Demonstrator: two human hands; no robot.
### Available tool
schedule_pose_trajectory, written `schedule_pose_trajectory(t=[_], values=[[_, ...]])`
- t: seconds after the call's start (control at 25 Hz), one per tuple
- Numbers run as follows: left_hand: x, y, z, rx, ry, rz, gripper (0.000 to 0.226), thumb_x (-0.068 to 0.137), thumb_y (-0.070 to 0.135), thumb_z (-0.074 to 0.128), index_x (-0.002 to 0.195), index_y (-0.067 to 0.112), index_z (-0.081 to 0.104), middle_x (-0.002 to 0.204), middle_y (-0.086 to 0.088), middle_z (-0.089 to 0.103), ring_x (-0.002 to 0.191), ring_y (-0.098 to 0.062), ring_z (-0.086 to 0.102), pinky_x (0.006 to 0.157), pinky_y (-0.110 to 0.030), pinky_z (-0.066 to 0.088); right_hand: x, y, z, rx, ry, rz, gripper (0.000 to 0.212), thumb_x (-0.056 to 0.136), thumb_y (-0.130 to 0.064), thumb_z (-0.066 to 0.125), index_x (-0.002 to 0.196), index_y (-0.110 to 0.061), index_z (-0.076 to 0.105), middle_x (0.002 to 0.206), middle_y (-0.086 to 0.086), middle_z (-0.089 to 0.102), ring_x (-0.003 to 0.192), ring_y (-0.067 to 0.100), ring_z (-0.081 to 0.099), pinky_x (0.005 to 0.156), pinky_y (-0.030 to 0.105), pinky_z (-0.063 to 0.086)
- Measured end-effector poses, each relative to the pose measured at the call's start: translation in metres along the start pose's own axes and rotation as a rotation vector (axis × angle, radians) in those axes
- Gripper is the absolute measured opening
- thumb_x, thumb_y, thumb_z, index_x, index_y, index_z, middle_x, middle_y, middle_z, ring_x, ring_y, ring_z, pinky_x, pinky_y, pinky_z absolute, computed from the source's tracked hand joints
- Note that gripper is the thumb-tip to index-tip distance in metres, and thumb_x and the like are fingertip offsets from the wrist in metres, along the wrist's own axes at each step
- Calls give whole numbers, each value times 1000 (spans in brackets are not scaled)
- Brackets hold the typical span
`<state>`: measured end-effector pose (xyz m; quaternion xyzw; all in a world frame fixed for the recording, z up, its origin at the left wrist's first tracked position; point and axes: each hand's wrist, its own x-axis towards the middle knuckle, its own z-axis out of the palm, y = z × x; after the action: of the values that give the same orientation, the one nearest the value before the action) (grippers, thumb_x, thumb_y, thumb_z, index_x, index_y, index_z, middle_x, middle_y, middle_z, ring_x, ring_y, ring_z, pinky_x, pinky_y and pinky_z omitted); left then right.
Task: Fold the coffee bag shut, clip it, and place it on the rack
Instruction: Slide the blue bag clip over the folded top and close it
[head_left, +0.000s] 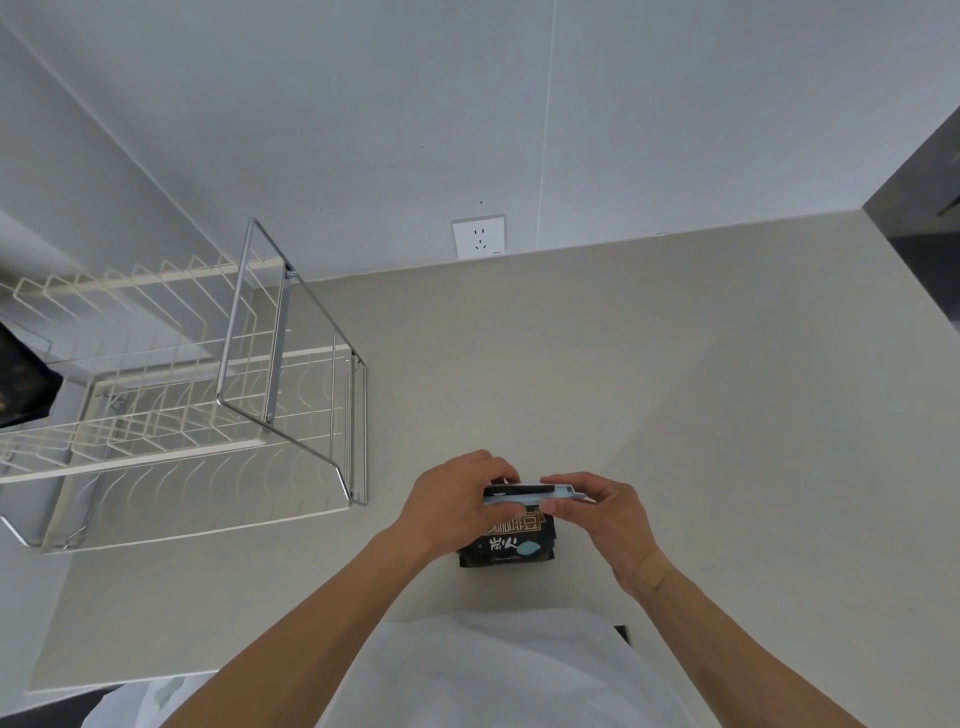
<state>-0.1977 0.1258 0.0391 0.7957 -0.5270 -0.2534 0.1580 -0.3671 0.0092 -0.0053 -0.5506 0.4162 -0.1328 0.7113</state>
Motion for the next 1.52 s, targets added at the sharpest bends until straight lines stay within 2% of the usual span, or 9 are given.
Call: schedule_pose_trajectory(t=[0.12, 0.28, 0.48, 0.68, 0.76, 0.88, 1.04, 1.32, 1.52], values=[[3, 3, 5, 56, 23, 48, 32, 86, 50, 62, 111, 31, 64, 98, 11, 63, 83, -5, 51, 66, -21, 37, 0, 0, 1, 4, 2, -17, 22, 71, -6, 82, 82, -25, 81, 74, -8, 78, 70, 3, 71, 58, 9, 52], [2, 5, 9, 29, 79, 47, 28, 86, 47, 63, 106, 29, 66, 93, 12, 63, 82, -8, 56, 64, -22, 40, 0, 1, 2, -5, 22, -32, 19, 70, -7, 83, 83, -21, 81, 76, -6, 78, 70, 2, 69, 60, 9, 51], [2, 6, 9, 27, 104, 43, 25, 85, 47, 63, 102, 28, 66, 93, 12, 63, 85, -9, 57, 66, -24, 44, 1, 3, 3, -24, 63, -48, 18, 69, -8, 83, 83, -18, 81, 83, 5, 77, 72, 6, 67, 61, 10, 52], [2, 4, 9, 27, 88, 18, 30, 85, 51, 62, 107, 31, 66, 96, 13, 64, 87, -9, 58, 68, -25, 45, 0, 1, 4, -24, 47, -37, 18, 72, -11, 82, 84, -24, 80, 77, -9, 78, 72, -1, 69, 59, 8, 51], [-1, 2, 8, 21, 74, 31, 33, 85, 53, 62, 110, 33, 65, 100, 13, 63, 91, -9, 58, 72, -26, 48, -1, -2, 2, -44, -9, -45, 22, 74, -13, 81, 91, -26, 79, 84, -12, 78, 80, -3, 68, 65, 8, 53], [-4, 2, 6, -50, 115, 88, 36, 83, 50, 65, 115, 35, 62, 112, 13, 59, 99, -6, 53, 78, -24, 47, -3, -5, -1, -36, -44, -72, 21, 76, -13, 80, 94, -24, 79, 90, -8, 78, 85, 1, 70, 69, 11, 54], [4, 9, 3, -11, 173, 138, 13, 88, 32, 65, 100, 29, 71, 96, 10, 67, 87, -9, 58, 75, -30, 49, -2, -10, 0, -102, -20, -106, 15, 75, -11, 80, 87, -19, 80, 84, -8, 79, 81, 5, 71, 64, 14, 55], [8, 16, 9, 70, 173, 197, 7, 89, 20, 58, 88, 21, 65, 85, 6, 64, 77, -14, 54, 69, -25, 37, -5, -15, 2, -172, -35, -121, 16, 72, -12, 82, 87, -20, 80, 85, -2, 79, 81, 14, 73, 75, 26, 59], [9, 12, 10, 109, 147, 250, 12, 93, 30, 56, 97, 23, 65, 91, 5, 65, 84, -15, 55, 74, -25, 37, -6, -14, 5, -181, 0, -105, 16, 70, -13, 83, 85, -19, 80, 82, -1, 79, 80, 15, 72, 78, 32, 59]])
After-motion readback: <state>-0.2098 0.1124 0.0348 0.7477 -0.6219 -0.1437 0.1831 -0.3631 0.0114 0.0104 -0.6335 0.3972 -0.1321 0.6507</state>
